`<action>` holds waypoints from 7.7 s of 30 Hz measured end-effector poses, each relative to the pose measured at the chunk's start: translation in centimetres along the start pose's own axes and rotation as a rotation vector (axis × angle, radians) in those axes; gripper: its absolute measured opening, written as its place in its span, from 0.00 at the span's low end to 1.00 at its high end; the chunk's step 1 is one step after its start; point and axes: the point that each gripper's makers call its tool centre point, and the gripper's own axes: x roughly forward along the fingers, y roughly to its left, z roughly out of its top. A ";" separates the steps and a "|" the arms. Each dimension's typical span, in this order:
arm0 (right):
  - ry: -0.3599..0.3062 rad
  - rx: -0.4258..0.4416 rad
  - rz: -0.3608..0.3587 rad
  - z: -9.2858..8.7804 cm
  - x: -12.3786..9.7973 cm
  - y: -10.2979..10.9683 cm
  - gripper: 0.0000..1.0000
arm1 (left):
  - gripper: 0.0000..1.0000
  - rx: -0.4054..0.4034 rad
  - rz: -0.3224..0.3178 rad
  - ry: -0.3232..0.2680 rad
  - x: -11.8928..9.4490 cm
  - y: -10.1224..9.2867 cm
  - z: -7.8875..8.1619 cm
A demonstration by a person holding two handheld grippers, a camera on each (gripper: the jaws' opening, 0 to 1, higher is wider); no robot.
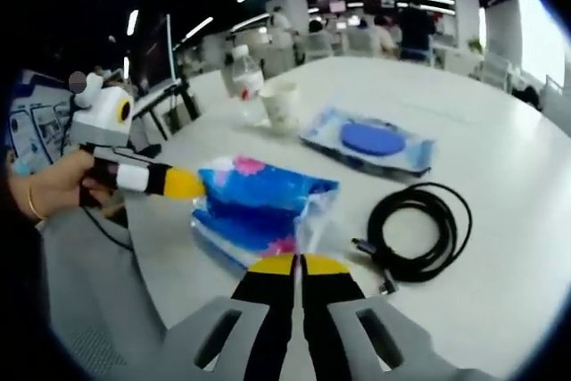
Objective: Arrange the tabletop items into an orderly group along one side of the table until the central work area is clear of visible clutter.
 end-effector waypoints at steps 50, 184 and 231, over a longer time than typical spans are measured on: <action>-0.104 0.095 -0.261 6.3 -9.4 -11.7 0.00 | 0.00 0.117 -0.314 -0.064 6.1 -13.2 10.2; -0.223 0.393 -0.409 3.6 -4.8 -22.6 0.86 | 0.99 0.191 -0.143 -0.263 16.3 -11.3 12.8; -0.176 0.139 -0.197 5.8 -9.0 -10.0 0.99 | 0.99 0.384 -0.076 -0.168 3.1 -2.2 11.3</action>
